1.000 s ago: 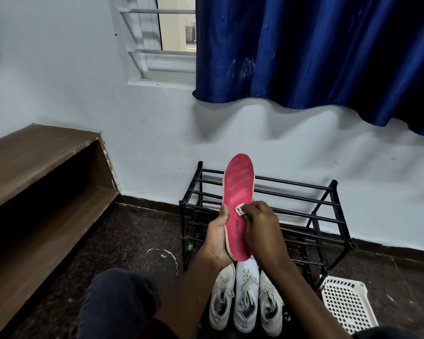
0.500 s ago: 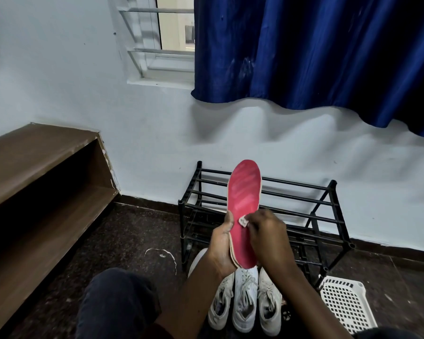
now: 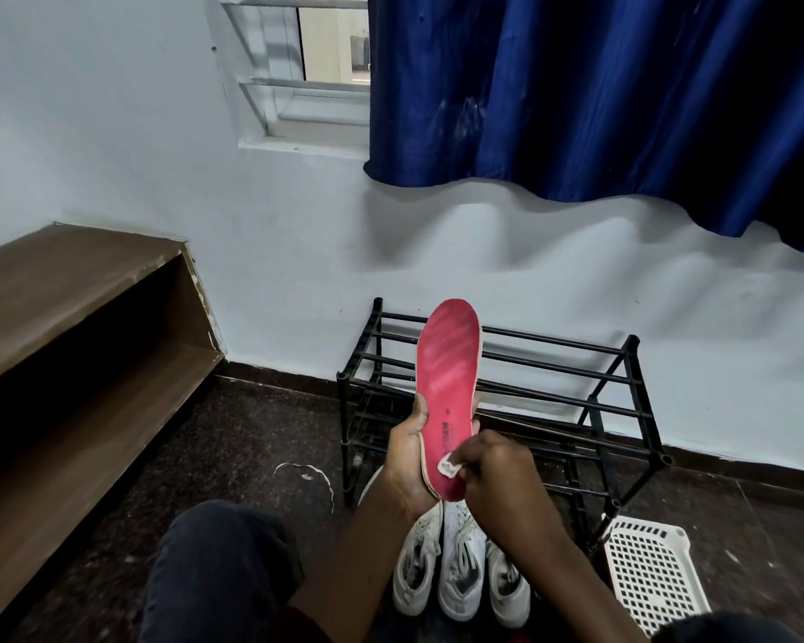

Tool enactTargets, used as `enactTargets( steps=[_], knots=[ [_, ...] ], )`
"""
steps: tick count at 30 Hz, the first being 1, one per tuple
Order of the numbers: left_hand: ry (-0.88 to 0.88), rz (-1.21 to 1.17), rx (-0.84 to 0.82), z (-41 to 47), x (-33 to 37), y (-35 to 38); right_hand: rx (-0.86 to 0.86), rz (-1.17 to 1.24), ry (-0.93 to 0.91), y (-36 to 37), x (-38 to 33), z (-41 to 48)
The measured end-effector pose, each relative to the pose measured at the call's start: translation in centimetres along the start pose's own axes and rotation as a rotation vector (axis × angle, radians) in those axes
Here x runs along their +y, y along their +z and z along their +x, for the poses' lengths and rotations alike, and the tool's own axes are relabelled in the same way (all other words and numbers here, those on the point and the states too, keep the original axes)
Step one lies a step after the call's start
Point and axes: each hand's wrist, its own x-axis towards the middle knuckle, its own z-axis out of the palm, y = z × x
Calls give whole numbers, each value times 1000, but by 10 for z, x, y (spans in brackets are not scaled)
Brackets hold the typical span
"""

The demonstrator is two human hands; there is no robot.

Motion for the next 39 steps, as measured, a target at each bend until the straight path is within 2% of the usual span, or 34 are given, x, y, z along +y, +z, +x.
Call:
enactTargets(
  steps=[7, 9, 11, 17, 21, 22, 24, 26, 30, 33, 39],
  knots=[
    [-23, 6, -63, -8, -8, 9, 280, -80, -18, -12, -7, 32],
    [-15, -18, -73, -10, -4, 10, 303, -65, -34, -8, -8, 35],
    [-19, -31, -69, -8, 1, 6, 274, -29, -69, -1, -8, 30],
    [12, -1, 6, -3, 3, -7, 41, 22, -179, 19, 0, -12],
    [13, -6, -76, -7, -3, -8, -126, 152, -58, -8, -2, -15],
    [-1, 5, -110, -7, -3, -8, -116, 256, -3, -18, -5, -12],
    [-9, 30, -178, -8, -2, -9, 9, 443, 70, -30, -11, -3],
    [4, -6, -217, -10, -1, -7, 122, 372, 47, -30, -12, 9],
    [-7, -64, -222, -8, -2, -2, 173, 90, -125, -4, -16, 21],
    [1, -57, -203, -2, 2, -1, 152, 8, -247, 15, -18, 11],
    [-19, -49, -166, -1, 3, -7, 38, 14, -408, 22, 4, -19]
  ],
)
